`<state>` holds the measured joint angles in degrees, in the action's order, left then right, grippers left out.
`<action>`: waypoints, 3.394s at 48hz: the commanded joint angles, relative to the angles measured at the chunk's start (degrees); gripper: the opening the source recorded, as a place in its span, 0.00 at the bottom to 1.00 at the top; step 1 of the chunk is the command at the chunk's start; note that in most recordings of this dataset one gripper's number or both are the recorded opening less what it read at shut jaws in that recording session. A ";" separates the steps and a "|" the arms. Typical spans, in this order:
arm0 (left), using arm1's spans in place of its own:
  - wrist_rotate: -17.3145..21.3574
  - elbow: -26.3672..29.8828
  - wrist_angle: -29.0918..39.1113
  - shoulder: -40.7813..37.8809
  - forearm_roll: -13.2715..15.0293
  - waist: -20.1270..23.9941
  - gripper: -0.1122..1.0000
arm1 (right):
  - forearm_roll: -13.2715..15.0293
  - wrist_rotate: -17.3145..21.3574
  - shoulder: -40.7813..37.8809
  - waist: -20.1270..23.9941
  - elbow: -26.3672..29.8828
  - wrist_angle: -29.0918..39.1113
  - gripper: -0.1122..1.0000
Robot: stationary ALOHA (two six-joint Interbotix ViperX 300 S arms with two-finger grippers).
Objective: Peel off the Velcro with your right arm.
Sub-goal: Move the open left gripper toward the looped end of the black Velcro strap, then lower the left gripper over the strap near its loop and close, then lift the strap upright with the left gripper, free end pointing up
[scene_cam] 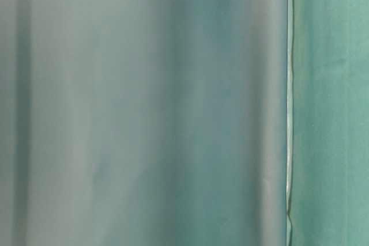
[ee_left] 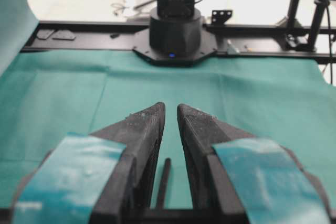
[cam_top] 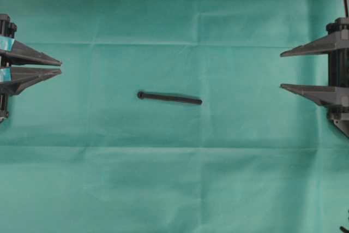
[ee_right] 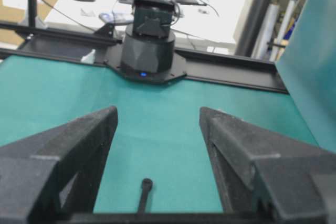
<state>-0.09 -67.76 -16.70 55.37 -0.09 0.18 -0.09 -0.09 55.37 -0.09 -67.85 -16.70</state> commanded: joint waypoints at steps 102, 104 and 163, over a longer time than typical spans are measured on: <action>-1.41 29.88 25.05 -43.15 1.32 0.09 0.97 | 0.44 -0.09 -4.48 -0.26 -3.34 -5.36 0.82; -1.32 31.03 28.04 -43.77 1.23 0.09 0.97 | 0.44 -0.09 -4.48 -0.26 -3.34 -5.36 0.82; 0.97 33.84 23.73 -64.34 0.97 2.02 0.97 | 0.97 -0.18 -5.45 -0.26 -3.78 -6.24 0.81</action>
<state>0.88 -34.98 8.35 -9.32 1.05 2.11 0.70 -0.18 50.36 -0.26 -72.25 -22.41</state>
